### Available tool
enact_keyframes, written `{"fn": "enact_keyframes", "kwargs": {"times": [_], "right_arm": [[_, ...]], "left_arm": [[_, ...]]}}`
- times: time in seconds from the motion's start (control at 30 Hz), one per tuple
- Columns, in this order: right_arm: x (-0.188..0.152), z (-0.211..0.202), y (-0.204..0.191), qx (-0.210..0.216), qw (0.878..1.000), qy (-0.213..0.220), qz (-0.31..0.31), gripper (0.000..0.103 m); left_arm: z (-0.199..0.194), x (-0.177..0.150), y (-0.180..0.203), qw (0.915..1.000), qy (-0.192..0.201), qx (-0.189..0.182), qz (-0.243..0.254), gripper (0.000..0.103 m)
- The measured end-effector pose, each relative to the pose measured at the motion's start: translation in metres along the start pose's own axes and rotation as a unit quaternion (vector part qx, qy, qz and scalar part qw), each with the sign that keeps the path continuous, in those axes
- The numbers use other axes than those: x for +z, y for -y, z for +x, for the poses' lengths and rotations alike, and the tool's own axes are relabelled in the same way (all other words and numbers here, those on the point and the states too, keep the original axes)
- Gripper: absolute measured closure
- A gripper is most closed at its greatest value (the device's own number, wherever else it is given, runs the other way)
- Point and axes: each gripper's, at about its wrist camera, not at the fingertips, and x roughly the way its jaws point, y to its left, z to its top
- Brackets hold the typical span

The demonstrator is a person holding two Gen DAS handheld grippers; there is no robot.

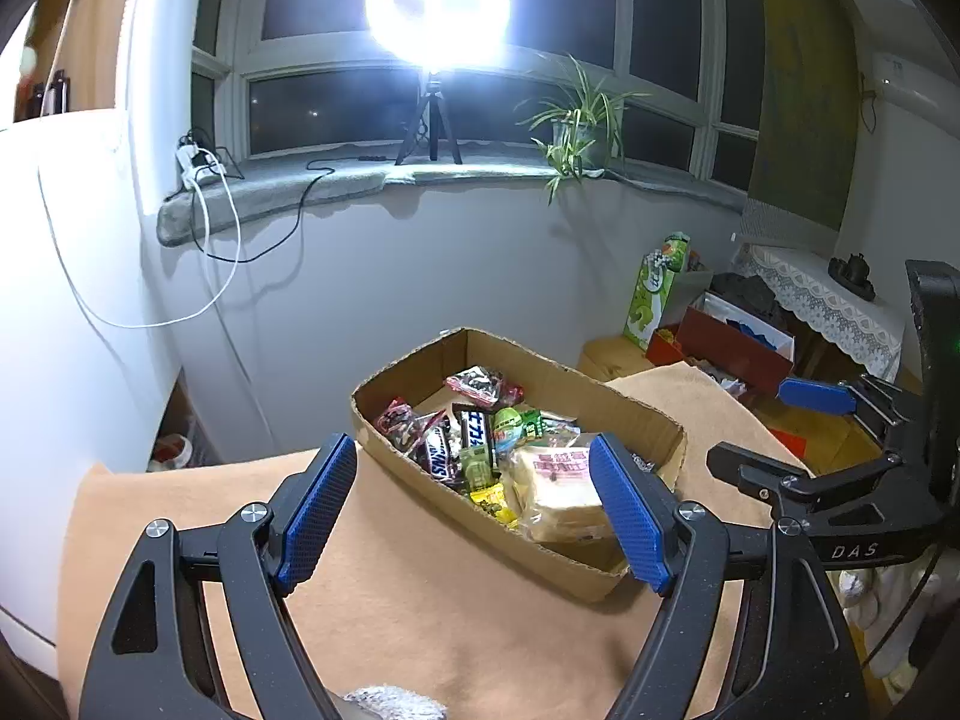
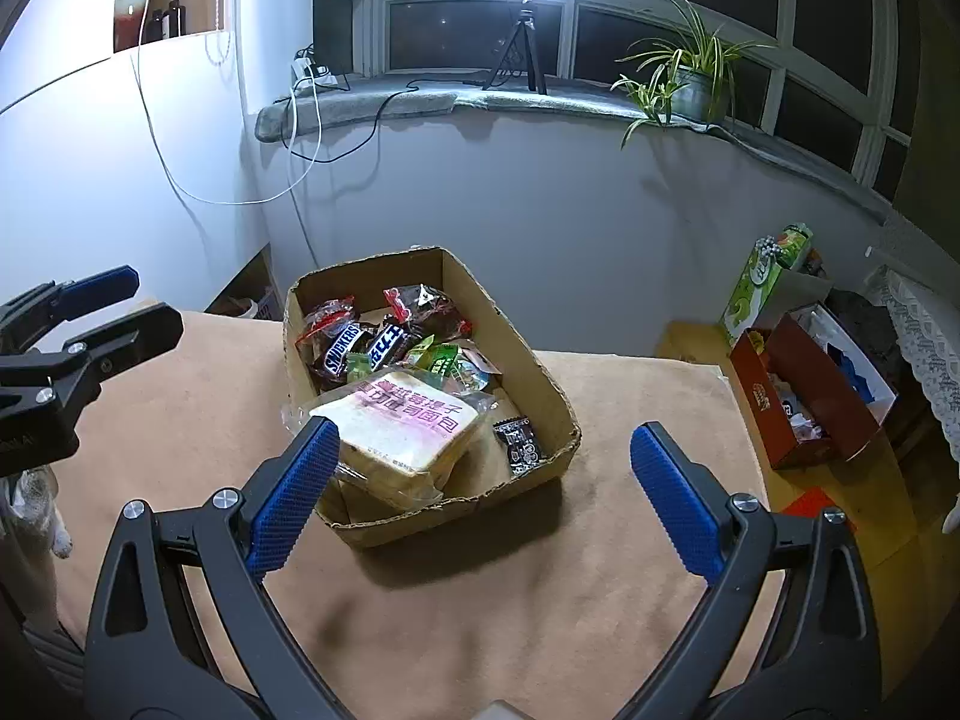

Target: Organize snacks

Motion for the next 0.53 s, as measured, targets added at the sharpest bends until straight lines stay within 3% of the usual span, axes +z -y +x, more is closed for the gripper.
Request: {"fn": "enact_keyframes", "kwargs": {"times": [0.53], "right_arm": [[-0.0024, -0.0047, 0.0006, -0.006, 1.000, -0.001, -0.005, 0.003]], "left_arm": [[-0.0102, -0.0004, 0.0073, 0.9998, 0.014, 0.006, 0.013, 0.023]]}}
